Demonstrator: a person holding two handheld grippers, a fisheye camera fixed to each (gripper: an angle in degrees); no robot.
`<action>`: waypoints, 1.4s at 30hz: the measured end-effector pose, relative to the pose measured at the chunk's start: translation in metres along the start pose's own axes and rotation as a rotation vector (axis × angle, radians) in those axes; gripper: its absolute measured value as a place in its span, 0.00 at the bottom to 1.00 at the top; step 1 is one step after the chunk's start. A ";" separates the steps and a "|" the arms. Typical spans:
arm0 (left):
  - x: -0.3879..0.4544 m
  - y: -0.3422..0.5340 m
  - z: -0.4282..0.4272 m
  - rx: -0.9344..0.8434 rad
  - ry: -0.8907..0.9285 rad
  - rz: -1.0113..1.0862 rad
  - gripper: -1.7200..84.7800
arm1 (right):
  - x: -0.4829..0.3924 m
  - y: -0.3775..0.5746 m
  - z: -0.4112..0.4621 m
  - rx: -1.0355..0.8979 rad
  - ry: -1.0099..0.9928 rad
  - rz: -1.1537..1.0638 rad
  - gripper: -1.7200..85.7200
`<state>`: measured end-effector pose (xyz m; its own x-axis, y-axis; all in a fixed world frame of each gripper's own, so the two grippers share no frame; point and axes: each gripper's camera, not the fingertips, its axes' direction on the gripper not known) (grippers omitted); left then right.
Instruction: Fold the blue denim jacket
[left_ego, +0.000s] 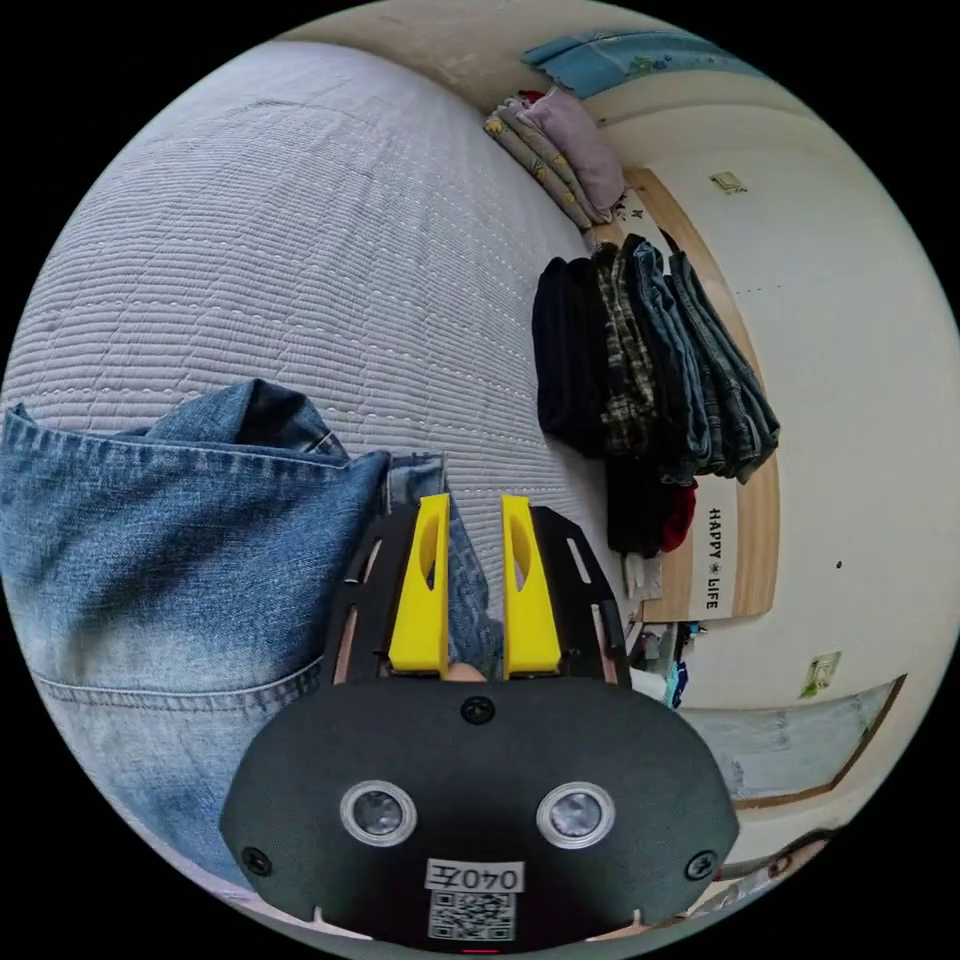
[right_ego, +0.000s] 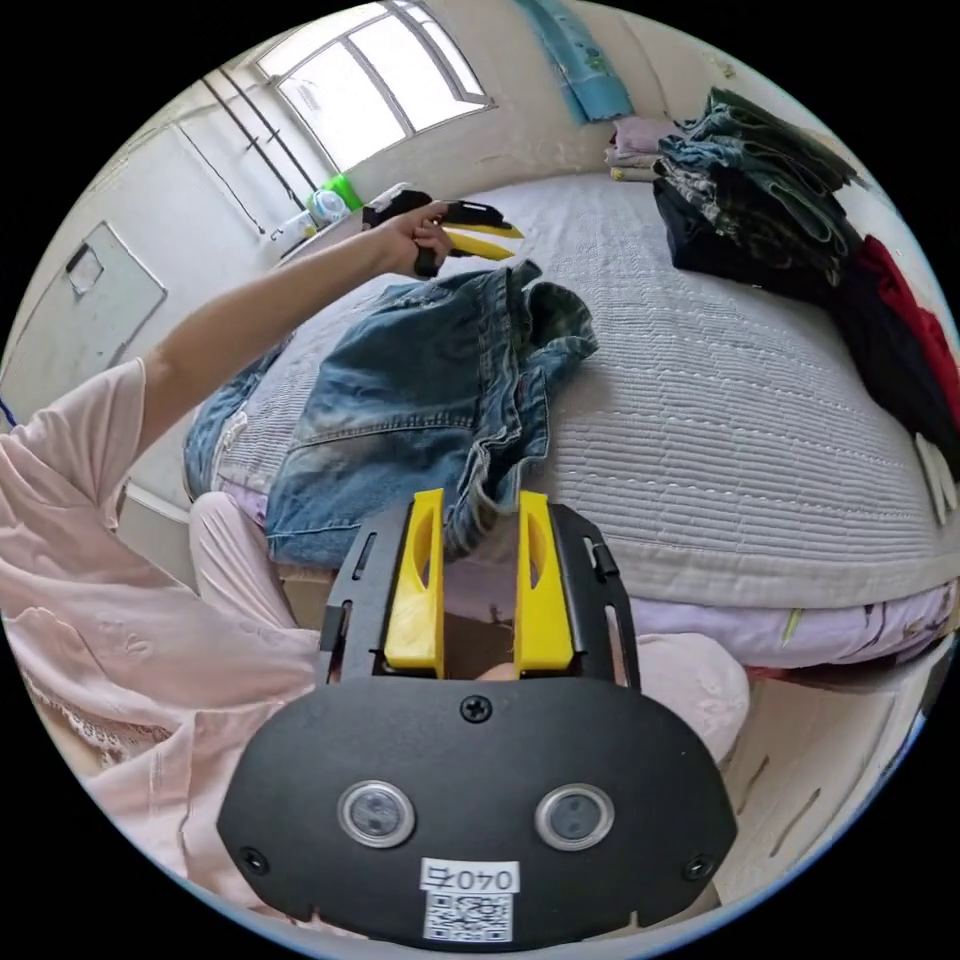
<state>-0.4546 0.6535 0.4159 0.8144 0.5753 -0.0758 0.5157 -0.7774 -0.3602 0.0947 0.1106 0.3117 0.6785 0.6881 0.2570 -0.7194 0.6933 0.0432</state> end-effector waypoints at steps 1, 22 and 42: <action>0.003 0.002 -0.004 0.001 0.062 -0.001 0.09 | -0.005 -0.002 -0.016 0.015 0.044 -0.007 0.13; 0.090 0.451 0.062 -0.073 -1.024 1.044 0.01 | -0.156 -0.244 -0.039 -0.097 0.256 -0.341 0.01; -0.078 0.105 -0.113 0.111 -0.529 0.289 0.15 | 0.014 -0.464 -0.168 -0.160 -0.208 0.237 0.15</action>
<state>-0.4339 0.4978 0.4889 0.6602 0.4155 -0.6257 0.2398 -0.9061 -0.3486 0.4628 -0.1656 0.1332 0.4386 0.7871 0.4337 -0.8099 0.5554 -0.1887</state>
